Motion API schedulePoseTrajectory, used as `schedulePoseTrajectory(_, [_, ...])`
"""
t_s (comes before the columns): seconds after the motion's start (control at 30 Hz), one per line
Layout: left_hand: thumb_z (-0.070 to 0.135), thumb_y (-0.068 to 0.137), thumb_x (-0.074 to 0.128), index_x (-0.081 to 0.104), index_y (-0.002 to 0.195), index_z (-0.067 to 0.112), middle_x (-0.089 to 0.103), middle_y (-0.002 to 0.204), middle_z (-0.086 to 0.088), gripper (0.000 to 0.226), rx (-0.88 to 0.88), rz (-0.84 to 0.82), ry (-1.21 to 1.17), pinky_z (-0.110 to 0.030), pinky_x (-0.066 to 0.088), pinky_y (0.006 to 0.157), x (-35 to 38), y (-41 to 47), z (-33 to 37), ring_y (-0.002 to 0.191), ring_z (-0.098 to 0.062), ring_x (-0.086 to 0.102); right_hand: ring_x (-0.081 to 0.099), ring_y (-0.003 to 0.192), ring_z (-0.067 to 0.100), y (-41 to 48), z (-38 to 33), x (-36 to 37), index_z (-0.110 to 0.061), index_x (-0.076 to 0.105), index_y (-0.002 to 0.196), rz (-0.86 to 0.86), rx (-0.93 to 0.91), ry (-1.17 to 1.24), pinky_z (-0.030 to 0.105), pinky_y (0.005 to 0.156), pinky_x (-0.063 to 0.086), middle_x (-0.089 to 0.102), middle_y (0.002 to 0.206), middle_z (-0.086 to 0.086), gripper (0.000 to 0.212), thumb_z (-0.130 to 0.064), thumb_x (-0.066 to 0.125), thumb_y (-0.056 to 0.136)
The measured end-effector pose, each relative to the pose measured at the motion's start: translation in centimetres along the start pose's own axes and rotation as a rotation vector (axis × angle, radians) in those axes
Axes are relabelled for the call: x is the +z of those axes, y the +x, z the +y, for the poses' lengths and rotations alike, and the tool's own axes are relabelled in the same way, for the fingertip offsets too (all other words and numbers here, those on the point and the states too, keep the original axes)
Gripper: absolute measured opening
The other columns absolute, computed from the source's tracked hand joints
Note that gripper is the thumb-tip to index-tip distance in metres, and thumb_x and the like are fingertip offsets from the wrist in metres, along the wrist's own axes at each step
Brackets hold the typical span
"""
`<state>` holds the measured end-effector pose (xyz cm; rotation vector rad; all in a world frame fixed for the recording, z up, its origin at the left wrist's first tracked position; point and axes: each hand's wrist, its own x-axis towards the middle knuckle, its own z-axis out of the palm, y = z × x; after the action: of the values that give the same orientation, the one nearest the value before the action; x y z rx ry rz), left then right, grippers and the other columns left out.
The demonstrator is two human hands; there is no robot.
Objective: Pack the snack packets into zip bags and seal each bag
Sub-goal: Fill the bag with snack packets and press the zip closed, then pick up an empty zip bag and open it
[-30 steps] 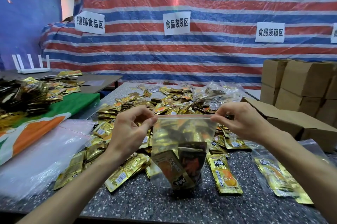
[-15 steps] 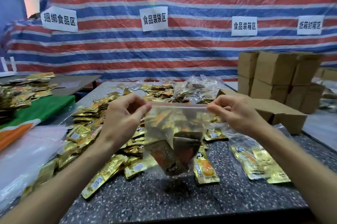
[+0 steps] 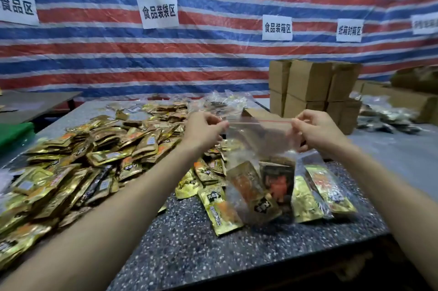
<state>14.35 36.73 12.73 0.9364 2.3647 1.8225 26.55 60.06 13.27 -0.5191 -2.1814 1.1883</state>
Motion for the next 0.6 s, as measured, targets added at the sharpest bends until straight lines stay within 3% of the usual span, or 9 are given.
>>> schedulePoseTrajectory(0.07, [0.024, 0.089, 0.075, 0.064, 0.118, 0.005, 0.069, 0.107, -0.008, 0.037, -0.085, -0.062, 0.027, -0.042, 0.058, 0.089, 0.6, -0.3, -1.1, 0.095, -0.024, 0.069, 0.066, 0.065, 0.024, 2.0, 2.7, 0.2, -0.003, 0.063, 0.088, 0.082, 0.102, -0.261, 0.034, 0.057, 0.054, 0.074, 0.084, 0.014, 0.023, -0.02, 0.055, 0.101])
schedulePoseTrajectory(0.13, [0.028, 0.088, 0.075, 0.064, 0.118, 0.01, 0.068, 0.112, -0.005, 0.037, -0.073, -0.117, 0.095, -0.034, 0.057, 0.083, -0.3, -1.6, -2.5, 0.096, -0.019, 0.067, 0.065, 0.084, 0.033, 3.0, 5.7, 0.4, -0.008, 0.07, 0.09, 0.171, 0.232, -0.514, 0.039, 0.076, 0.053, 0.072, 0.095, 0.017, 0.025, -0.029, 0.059, 0.097])
schedulePoseTrajectory(0.2, [0.033, 0.089, 0.072, 0.068, 0.108, 0.016, 0.07, 0.106, 0.0, 0.025, -0.068, -0.188, 0.209, -0.023, 0.051, 0.069, -2.2, -3.5, -4.5, 0.086, -0.011, 0.067, 0.065, 0.094, 0.038, 3.3, 8.3, 0.8, -0.007, 0.073, 0.093, 0.246, 0.338, -0.445, 0.04, 0.083, 0.052, 0.07, 0.1, 0.02, 0.023, -0.028, 0.063, 0.096])
schedulePoseTrajectory(0.3, [0.032, 0.09, 0.071, 0.071, 0.099, 0.023, 0.072, 0.091, 0.007, 0.012, -0.13, -0.225, 0.28, -0.019, 0.051, 0.063, -6.1, -7.0, -8.3, 0.076, -0.008, 0.069, 0.064, 0.087, 0.037, 3.2, 10.4, 2.3, -0.001, 0.07, 0.083, 0.24, 0.405, -0.295, 0.041, 0.079, 0.051, 0.07, 0.09, 0.02, 0.028, -0.026, 0.065, 0.095])
schedulePoseTrajectory(0.33, [0.028, 0.091, 0.071, 0.071, 0.096, 0.024, 0.073, 0.087, 0.007, 0.006, -0.152, -0.21, 0.278, -0.018, 0.051, 0.061, -7.5, -8.0, -9.4, 0.073, -0.006, 0.069, 0.063, 0.087, 0.037, 3.0, 10.5, 2.8, -0.001, 0.066, 0.084, 0.226, 0.403, -0.304, 0.042, 0.08, 0.05, 0.069, 0.089, 0.02, 0.032, -0.031, 0.063, 0.095])
schedulePoseTrajectory(0.47, [0.02, 0.092, 0.07, 0.073, 0.093, 0.023, 0.073, 0.09, 0.005, 0.004, -0.265, -0.102, 0.299, -0.02, 0.052, 0.066, -12.6, -12.0, -13.1, 0.078, -0.006, 0.068, 0.055, 0.107, 0.043, 0.9, 8.9, 5.2, -0.002, 0.042, 0.127, 0.338, 0.238, -0.534, 0.05, 0.086, 0.045, 0.055, 0.115, 0.024, 0.058, -0.044, 0.064, 0.092])
schedulePoseTrajectory(0.53, [0.019, 0.092, 0.07, 0.074, 0.092, 0.024, 0.074, 0.091, 0.005, 0.006, -0.302, -0.044, 0.331, -0.026, 0.052, 0.072, -14.8, -13.8, -14.4, 0.08, -0.008, 0.068, 0.055, 0.103, 0.04, -1.0, 7.5, 6.5, -0.009, 0.046, 0.125, 0.351, 0.054, -0.697, 0.05, 0.087, 0.046, 0.056, 0.115, 0.023, 0.053, -0.043, 0.066, 0.089])
schedulePoseTrajectory(0.6, [0.018, 0.091, 0.07, 0.075, 0.089, 0.025, 0.074, 0.091, 0.01, 0.009, -0.307, -0.001, 0.33, -0.028, 0.052, 0.071, -16.6, -15.5, -15.2, 0.077, -0.008, 0.068, 0.058, 0.094, 0.033, -2.5, 6.6, 8.0, -0.014, 0.055, 0.114, 0.214, -0.023, -0.783, 0.042, 0.08, 0.048, 0.062, 0.103, 0.014, 0.038, -0.042, 0.063, 0.089])
